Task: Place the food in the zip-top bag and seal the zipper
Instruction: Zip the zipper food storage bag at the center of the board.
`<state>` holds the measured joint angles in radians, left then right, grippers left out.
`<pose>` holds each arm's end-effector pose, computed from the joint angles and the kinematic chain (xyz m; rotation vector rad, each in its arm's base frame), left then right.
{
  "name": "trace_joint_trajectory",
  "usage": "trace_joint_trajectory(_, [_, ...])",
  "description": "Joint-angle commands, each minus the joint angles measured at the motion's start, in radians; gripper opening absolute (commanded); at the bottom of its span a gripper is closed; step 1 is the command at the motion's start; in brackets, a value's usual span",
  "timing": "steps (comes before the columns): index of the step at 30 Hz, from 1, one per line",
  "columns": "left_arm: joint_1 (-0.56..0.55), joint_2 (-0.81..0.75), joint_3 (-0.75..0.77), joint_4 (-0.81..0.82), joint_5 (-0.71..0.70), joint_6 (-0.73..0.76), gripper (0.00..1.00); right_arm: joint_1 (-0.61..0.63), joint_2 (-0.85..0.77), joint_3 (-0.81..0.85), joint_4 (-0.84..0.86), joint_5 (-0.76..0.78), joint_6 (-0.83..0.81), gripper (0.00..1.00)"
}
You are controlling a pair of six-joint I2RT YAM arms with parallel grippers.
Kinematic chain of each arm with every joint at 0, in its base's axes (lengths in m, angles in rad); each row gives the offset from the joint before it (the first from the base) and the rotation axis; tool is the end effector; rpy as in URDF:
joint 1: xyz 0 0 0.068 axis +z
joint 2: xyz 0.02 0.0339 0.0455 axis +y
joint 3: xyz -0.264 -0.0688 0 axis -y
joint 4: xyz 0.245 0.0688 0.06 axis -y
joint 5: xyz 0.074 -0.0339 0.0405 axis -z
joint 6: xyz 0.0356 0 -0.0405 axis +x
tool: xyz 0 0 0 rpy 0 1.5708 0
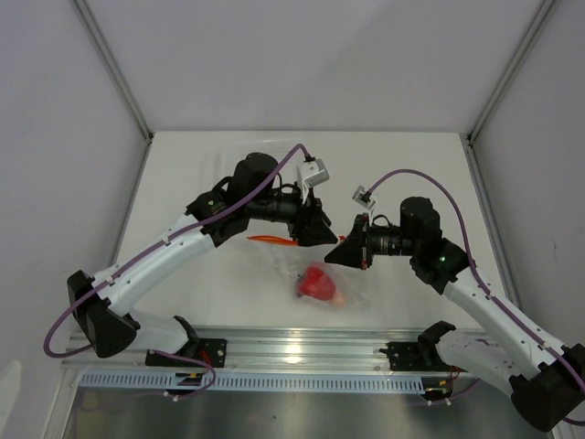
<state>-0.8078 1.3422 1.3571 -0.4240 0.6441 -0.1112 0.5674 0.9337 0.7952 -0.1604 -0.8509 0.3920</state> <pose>0.1907 -0.2304 0.3935 1.1244 1.7780 -1.2128 0.1602 0.1338 0.3226 -0.8079 1.8561 1.4258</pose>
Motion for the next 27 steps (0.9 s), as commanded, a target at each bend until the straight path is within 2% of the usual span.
trace_joint_trajectory(1, [-0.004, 0.006, 0.042, 0.007, 0.060, 0.028, 0.58, 0.005, -0.022, 0.048, 0.013, -0.017, -0.008, 0.00])
trace_joint_trajectory(7, [-0.005, 0.015, 0.034, 0.021, 0.091, 0.022, 0.54, 0.005, -0.021, 0.053, 0.009, -0.028, -0.012, 0.00])
trace_joint_trajectory(14, [-0.011, 0.025, 0.037, 0.044, 0.109, 0.007, 0.38, 0.005, -0.015, 0.055, 0.010, -0.036, -0.015, 0.00])
trace_joint_trajectory(22, [-0.022, 0.046, 0.056, 0.037, 0.103, 0.002, 0.37, 0.005, -0.018, 0.055, 0.016, -0.046, -0.008, 0.00])
trace_joint_trajectory(27, [-0.024, 0.048, 0.056, 0.037, 0.103, 0.002, 0.29, 0.006, -0.026, 0.053, 0.013, -0.042, -0.008, 0.00])
